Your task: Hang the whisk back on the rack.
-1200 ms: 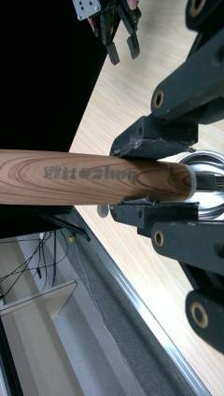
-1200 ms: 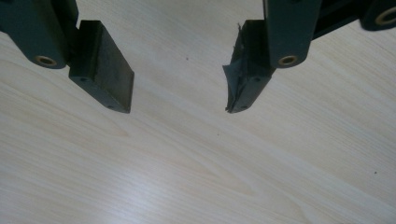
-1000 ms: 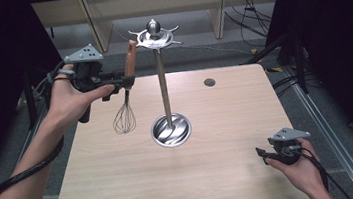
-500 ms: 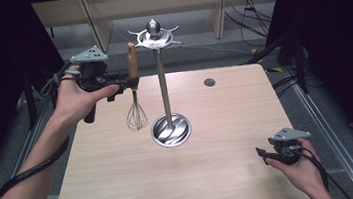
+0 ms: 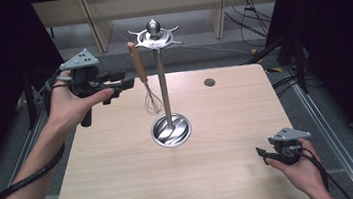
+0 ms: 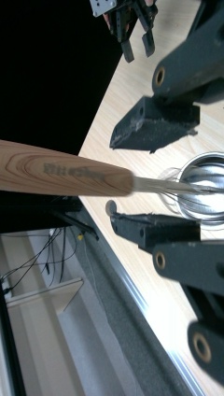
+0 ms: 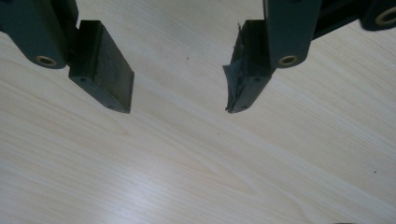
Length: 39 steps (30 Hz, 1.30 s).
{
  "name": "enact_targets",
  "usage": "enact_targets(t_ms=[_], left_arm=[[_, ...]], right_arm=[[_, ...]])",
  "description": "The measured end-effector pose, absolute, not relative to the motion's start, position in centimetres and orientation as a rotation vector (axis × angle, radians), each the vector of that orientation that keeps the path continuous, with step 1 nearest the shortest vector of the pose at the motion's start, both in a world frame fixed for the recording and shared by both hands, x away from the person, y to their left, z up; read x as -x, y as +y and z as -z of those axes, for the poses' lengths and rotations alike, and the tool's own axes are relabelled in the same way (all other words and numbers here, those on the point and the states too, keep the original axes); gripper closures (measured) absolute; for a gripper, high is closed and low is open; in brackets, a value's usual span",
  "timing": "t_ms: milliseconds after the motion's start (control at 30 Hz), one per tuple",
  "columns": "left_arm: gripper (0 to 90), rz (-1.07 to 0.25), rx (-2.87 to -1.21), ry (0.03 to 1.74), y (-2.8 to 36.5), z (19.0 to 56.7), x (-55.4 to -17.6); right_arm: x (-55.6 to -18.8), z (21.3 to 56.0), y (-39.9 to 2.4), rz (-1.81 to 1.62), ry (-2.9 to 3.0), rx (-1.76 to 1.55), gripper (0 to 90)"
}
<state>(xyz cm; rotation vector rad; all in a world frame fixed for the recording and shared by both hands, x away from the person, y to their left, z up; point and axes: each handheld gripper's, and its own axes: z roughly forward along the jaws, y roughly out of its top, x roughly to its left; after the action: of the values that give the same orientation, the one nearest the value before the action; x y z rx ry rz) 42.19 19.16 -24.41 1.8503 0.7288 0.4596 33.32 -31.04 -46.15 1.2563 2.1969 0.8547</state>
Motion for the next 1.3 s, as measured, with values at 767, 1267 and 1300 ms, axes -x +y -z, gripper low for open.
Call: enact_targets(t_ms=[767,1267,1300], left_arm=[[28.7,-0.621,-1.686,0.830,24.5,31.0,-34.5],[27.7,-0.608,-1.625,1.068,26.9,41.3,-31.8],[27.8,-0.600,-1.646,1.093,26.8,42.1,-31.5]], right_arm=[[-33.3,46.1,-31.1,-0.860,2.184,-1.244,41.6],[-33.3,46.2,-31.0,-0.843,2.204,-1.223,41.5],[-33.3,46.2,-31.0,-0.856,2.196,-1.228,41.5]])
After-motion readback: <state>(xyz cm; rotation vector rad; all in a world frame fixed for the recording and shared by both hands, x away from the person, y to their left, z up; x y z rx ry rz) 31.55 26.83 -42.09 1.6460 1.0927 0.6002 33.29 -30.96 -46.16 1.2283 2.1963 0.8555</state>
